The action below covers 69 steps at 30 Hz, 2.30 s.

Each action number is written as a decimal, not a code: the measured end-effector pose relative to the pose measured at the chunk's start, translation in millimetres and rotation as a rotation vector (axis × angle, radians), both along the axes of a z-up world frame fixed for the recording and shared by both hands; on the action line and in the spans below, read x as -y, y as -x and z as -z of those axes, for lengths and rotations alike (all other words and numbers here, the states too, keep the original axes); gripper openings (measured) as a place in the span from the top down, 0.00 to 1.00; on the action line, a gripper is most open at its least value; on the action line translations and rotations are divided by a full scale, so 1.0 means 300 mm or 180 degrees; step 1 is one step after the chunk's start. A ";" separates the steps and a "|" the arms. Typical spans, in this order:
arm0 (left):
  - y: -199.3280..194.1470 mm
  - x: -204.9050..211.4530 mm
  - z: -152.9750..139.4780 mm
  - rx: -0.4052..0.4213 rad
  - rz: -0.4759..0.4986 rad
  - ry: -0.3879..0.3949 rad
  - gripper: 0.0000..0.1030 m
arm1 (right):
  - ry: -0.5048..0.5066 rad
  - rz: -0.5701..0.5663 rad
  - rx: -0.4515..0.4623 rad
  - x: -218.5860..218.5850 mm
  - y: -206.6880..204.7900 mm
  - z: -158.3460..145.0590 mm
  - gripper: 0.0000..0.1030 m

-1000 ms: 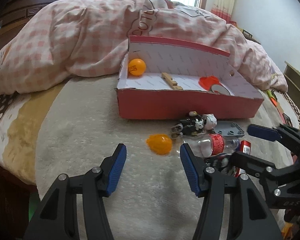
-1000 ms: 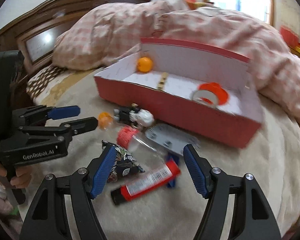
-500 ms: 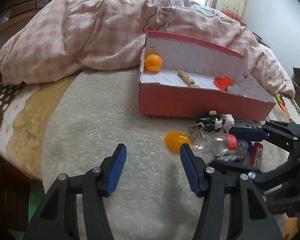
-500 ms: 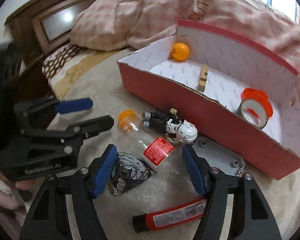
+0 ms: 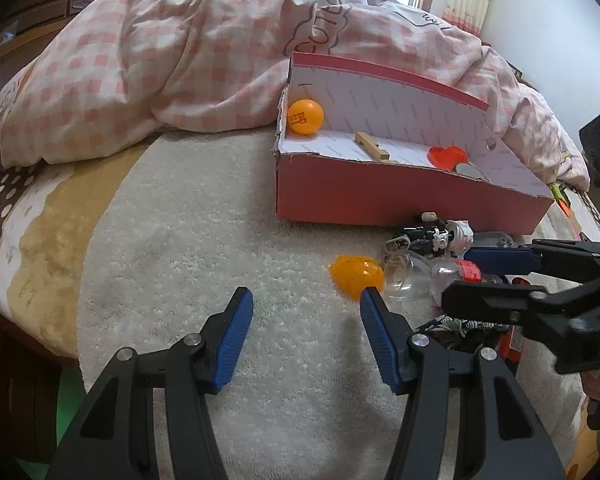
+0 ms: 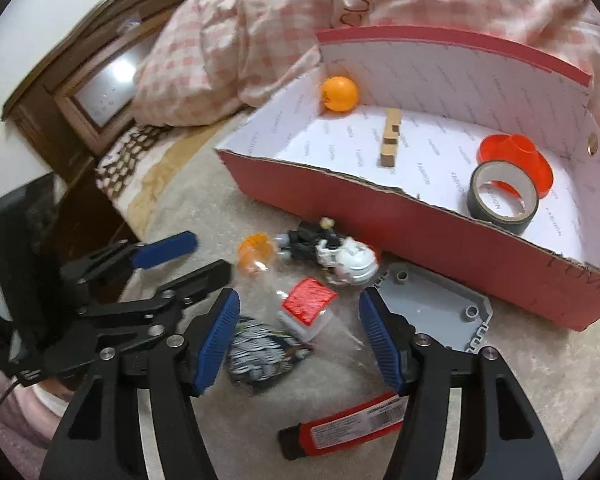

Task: Organize objects
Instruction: 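Close the right tool on the clear bottle while the left tool approaches the orange plastic ball, then grasp the orange plastic ball with the left tool and lift it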

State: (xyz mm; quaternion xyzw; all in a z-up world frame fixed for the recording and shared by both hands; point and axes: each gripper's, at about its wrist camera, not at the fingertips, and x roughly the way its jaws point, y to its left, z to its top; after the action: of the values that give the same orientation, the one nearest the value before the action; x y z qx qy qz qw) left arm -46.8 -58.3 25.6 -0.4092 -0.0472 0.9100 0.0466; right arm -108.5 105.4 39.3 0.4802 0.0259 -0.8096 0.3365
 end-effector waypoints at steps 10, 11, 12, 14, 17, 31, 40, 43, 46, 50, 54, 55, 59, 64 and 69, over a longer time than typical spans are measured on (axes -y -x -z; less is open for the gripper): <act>-0.001 0.001 0.001 0.0004 0.0010 0.0010 0.45 | -0.0506 -0.0165 -0.0489 0.090 -0.042 0.026 0.59; 0.000 0.000 0.001 0.0003 0.0015 0.0017 0.45 | -0.0535 -0.0174 -0.0539 0.092 -0.049 0.023 0.60; 0.001 0.000 0.002 0.0005 0.0016 0.0021 0.45 | -0.0541 -0.0181 -0.0572 0.091 -0.056 0.018 0.60; 0.002 -0.001 0.002 0.0007 0.0025 0.0007 0.45 | -0.0510 -0.0166 -0.0622 0.083 -0.066 0.007 0.61; 0.005 -0.010 -0.001 -0.0001 0.0057 0.0009 0.45 | -0.0367 -0.0041 -0.0684 0.047 -0.079 -0.033 0.61; 0.072 -0.136 -0.001 -0.0068 0.0389 0.0218 0.56 | -0.0201 0.0588 -0.0639 -0.152 -0.159 -0.079 0.60; 0.055 -0.141 -0.006 -0.0048 0.0453 0.0158 0.76 | -0.0281 0.0788 -0.0477 -0.238 -0.189 0.003 0.60; 0.026 -0.162 -0.010 -0.0044 0.0533 0.0197 0.76 | -0.0260 0.0803 -0.0449 -0.246 -0.197 0.026 0.60; 0.016 -0.181 -0.004 -0.0042 0.0524 0.0297 0.76 | -0.0232 0.0799 -0.0442 -0.253 -0.204 0.038 0.60; 0.030 -0.174 0.005 0.0004 0.0479 0.0246 0.76 | -0.0222 0.0774 -0.0398 -0.263 -0.216 0.048 0.60; 0.035 -0.174 0.011 0.0012 0.0479 0.0226 0.75 | -0.0252 0.0737 -0.0447 -0.275 -0.234 0.045 0.60; 0.035 -0.172 0.012 0.0017 0.0477 0.0216 0.75 | -0.0266 0.0731 -0.0445 -0.276 -0.235 0.049 0.60; 0.040 -0.163 0.016 0.0043 0.0463 0.0149 0.75 | -0.0275 0.0709 -0.0481 -0.276 -0.243 0.057 0.60; 0.040 -0.164 0.017 0.0031 0.0463 0.0155 0.75 | -0.0244 0.0735 -0.0488 -0.276 -0.241 0.060 0.60; 0.031 -0.155 0.012 0.0029 0.0454 0.0104 0.75 | -0.0156 0.0796 -0.0473 -0.284 -0.232 0.058 0.67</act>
State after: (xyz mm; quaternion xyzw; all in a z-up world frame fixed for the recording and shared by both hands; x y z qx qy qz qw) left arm -56.0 -11.7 21.9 -0.4164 -0.0032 0.9032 0.1044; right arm -38.8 190.5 21.7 0.4265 0.0105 -0.8777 0.2184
